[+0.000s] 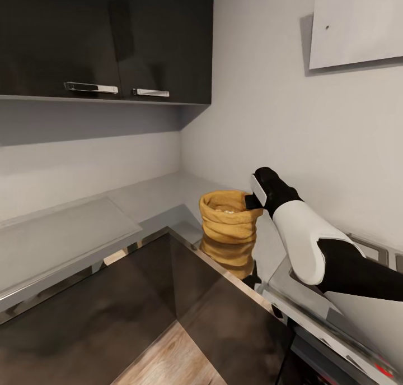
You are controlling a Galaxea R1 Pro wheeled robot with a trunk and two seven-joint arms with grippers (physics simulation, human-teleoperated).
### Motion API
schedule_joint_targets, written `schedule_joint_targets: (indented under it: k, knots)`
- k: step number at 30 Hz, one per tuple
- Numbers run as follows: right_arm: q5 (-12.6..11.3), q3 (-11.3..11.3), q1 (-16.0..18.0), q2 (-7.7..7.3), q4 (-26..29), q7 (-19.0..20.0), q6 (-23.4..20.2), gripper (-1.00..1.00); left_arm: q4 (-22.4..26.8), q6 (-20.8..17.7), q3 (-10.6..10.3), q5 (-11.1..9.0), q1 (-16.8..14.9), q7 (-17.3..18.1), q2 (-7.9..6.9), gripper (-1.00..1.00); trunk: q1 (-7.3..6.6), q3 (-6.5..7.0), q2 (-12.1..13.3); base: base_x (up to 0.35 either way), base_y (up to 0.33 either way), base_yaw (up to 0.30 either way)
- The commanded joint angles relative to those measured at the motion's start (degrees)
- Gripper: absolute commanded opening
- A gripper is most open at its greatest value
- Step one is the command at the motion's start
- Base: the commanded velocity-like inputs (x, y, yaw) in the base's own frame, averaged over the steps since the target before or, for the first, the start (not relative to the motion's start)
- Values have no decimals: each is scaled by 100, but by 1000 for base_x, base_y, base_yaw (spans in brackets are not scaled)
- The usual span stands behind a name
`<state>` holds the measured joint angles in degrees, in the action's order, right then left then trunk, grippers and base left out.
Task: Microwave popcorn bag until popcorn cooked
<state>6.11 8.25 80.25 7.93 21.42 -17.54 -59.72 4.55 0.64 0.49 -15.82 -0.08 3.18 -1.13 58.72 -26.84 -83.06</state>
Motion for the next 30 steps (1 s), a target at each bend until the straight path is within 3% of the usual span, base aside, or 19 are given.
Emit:
schedule_joint_targets:
  k: [1,7,11,16,30]
  knots:
    - [90,45,0,7,-226,14,-28,-100,2,6,4,-36,-1,25,-1,100,0,-7,-2,0,0,0]
    - [92,65,0,11,79,14,-28,-100,2,6,4,-36,-1,25,-1,100,0,-7,-2,0,0,0]
    - [92,63,0,24,789,15,-28,-100,3,6,4,-36,-1,25,-1,100,0,-7,-2,0,0,0]
    - [108,62,2,26,1276,14,-28,-100,2,6,4,-36,-1,25,-1,100,0,-7,-2,0,0,0]
    - [58,97,9,-54,1329,57,-28,-100,2,7,4,-36,-1,25,-1,100,0,-7,-2,0,0,0]
